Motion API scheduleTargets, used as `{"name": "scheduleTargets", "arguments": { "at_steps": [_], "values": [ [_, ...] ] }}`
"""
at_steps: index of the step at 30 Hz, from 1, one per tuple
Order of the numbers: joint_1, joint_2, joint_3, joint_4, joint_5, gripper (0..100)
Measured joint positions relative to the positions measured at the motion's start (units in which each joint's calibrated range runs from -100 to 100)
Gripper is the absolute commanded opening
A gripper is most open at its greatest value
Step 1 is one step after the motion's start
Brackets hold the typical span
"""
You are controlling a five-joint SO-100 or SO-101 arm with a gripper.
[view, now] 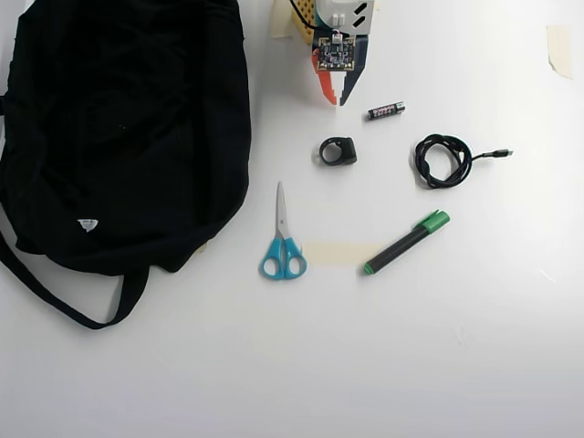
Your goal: Put the green marker into the black bag
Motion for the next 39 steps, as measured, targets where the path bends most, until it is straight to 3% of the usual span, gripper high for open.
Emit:
{"name": "scheduleTargets", "arguments": {
  "at_steps": [32,39],
  "values": [
    [0.0,0.0,-0.2,-0.7,-0.2,2],
    [0.0,0.0,-6.4,-0.7,-0.4,2]
  ]
}}
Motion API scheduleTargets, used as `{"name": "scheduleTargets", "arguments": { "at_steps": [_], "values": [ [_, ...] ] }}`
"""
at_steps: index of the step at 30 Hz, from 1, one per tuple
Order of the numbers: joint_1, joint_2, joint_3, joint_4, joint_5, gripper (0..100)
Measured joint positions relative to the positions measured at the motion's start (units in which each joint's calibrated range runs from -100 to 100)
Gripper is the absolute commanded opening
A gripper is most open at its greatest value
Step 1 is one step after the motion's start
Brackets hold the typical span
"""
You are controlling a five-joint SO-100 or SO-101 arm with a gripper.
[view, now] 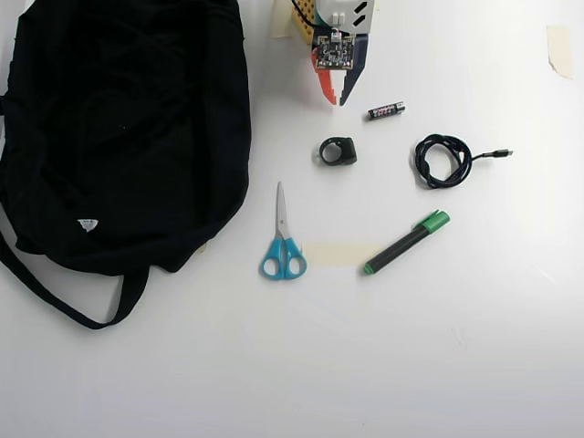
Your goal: Put the green marker into the black bag
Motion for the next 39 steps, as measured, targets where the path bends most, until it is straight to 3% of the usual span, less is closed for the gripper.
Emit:
{"name": "scheduleTargets", "arguments": {
  "at_steps": [8,29,39],
  "values": [
    [-1.6,1.7,-7.5,-1.6,0.1,2],
    [-3.3,33.1,-37.7,-13.7,0.4,2],
    [-3.2,46.4,-44.6,-26.8,0.4,2]
  ]
}}
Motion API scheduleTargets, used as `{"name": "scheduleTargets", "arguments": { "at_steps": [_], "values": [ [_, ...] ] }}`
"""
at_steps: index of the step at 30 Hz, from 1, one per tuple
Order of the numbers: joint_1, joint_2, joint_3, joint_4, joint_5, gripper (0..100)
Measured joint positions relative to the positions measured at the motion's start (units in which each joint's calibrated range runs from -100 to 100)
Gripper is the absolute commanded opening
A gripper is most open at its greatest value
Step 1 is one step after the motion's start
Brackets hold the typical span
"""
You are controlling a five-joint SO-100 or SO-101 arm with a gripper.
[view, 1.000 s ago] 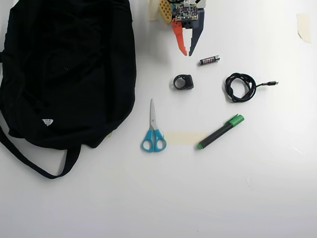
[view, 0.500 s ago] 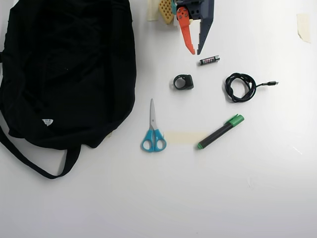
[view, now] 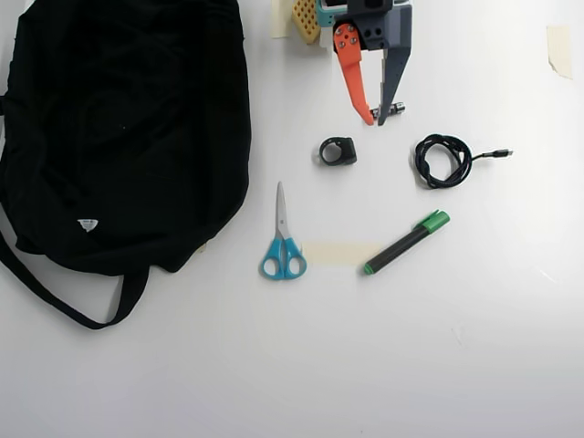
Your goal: Put the green marker into the black bag
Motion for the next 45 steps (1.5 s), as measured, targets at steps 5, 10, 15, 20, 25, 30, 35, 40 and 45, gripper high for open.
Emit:
{"name": "scheduleTargets", "arguments": {
  "at_steps": [5,10,15,20,25,30,35,40,45],
  "values": [
    [0.0,7.5,-4.6,-5.8,0.1,2],
    [0.0,14.8,-10.8,-9.3,0.1,2],
    [0.0,20.8,-14.3,-15.0,0.1,2],
    [0.1,26.8,-17.5,-21.1,0.1,2],
    [1.6,32.9,-23.5,-23.5,0.1,2],
    [3.2,40.0,-30.1,-27.2,0.1,2],
    [4.3,44.3,-33.4,-33.3,0.1,2],
    [4.6,45.7,-33.7,-37.9,0.1,2],
    [4.6,47.4,-33.7,-42.5,0.1,2]
  ]
}}
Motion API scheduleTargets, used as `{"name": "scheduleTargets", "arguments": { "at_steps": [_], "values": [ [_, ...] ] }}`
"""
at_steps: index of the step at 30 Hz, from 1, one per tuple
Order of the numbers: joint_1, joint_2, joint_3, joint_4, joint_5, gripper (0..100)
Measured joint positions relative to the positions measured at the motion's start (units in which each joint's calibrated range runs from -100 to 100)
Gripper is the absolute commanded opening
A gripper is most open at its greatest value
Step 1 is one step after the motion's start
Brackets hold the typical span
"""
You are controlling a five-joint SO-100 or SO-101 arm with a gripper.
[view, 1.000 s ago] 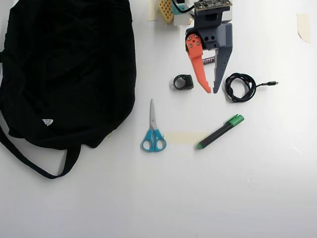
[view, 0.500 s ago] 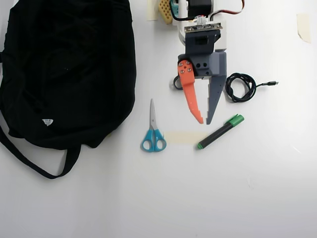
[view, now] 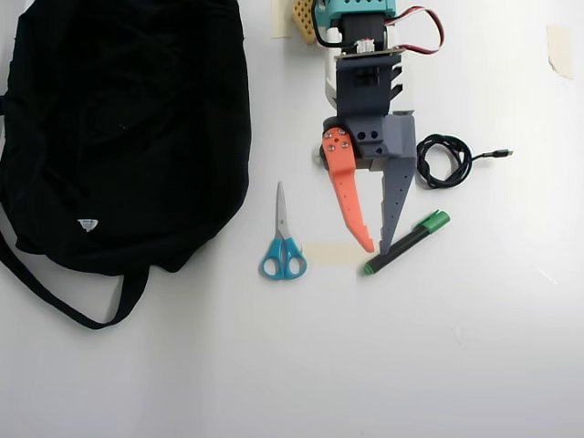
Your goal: Put the green marker into the black bag
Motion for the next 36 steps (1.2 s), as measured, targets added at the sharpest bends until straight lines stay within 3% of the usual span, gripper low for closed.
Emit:
{"name": "scheduleTargets", "arguments": {
  "at_steps": [17,24,36],
  "values": [
    [0.1,0.1,0.0,2.8,0.0,2],
    [-0.7,0.1,0.0,11.5,0.0,2],
    [-2.2,0.1,-6.4,35.7,0.0,2]
  ]
}}
